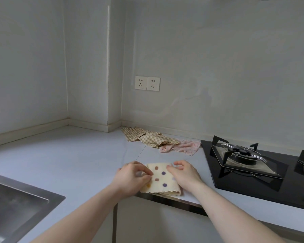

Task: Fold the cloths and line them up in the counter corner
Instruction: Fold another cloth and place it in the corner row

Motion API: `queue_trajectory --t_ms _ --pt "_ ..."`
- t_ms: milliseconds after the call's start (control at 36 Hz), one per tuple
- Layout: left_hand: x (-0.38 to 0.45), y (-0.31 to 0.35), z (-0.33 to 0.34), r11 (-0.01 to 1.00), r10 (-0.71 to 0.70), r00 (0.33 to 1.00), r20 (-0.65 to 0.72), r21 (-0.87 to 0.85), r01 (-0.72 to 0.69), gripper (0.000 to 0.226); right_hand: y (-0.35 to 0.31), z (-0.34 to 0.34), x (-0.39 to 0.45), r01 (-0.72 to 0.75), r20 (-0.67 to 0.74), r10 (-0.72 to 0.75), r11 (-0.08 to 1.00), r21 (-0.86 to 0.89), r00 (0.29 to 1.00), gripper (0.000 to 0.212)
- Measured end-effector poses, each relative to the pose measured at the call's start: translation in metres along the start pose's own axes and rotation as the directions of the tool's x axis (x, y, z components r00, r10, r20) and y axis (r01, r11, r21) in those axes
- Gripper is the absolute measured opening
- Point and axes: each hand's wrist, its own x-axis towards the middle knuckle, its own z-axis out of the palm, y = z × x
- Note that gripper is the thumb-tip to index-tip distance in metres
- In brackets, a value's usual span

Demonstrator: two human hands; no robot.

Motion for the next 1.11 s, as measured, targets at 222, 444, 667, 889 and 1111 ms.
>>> queue_trajectory --t_ms 222,444,667,889,1111 --pt "-0.001 -0.002 0.004 0.998 0.057 0.998 -0.033 -0.011 -0.057 0.014 0.004 0.001 0.012 -0.032 0.066 0.031 0.999 0.015 0.997 0.037" --pt "-0.018 0.017 0.02 0.924 0.359 0.921 -0.151 0.196 -0.328 0.032 0.019 -0.001 0.01 0.036 -0.035 -0.028 0.966 0.254 0.999 0.022" --pt "-0.026 0.024 0.035 0.88 0.4 0.916 0.018 0.272 -0.389 0.032 0.025 -0.008 0.002 0.092 -0.148 -0.048 0.948 0.306 0.988 0.021" --pt "-0.025 0.023 0.033 0.88 0.373 0.927 0.029 0.307 -0.364 0.038 0.023 -0.01 -0.003 0.16 -0.239 -0.062 0.893 0.42 0.969 0.017" --pt "-0.029 0.029 0.032 0.852 0.365 0.929 0.06 0.382 -0.359 0.042 0.025 -0.006 -0.005 0.236 -0.34 -0.115 0.911 0.338 0.933 0.013"
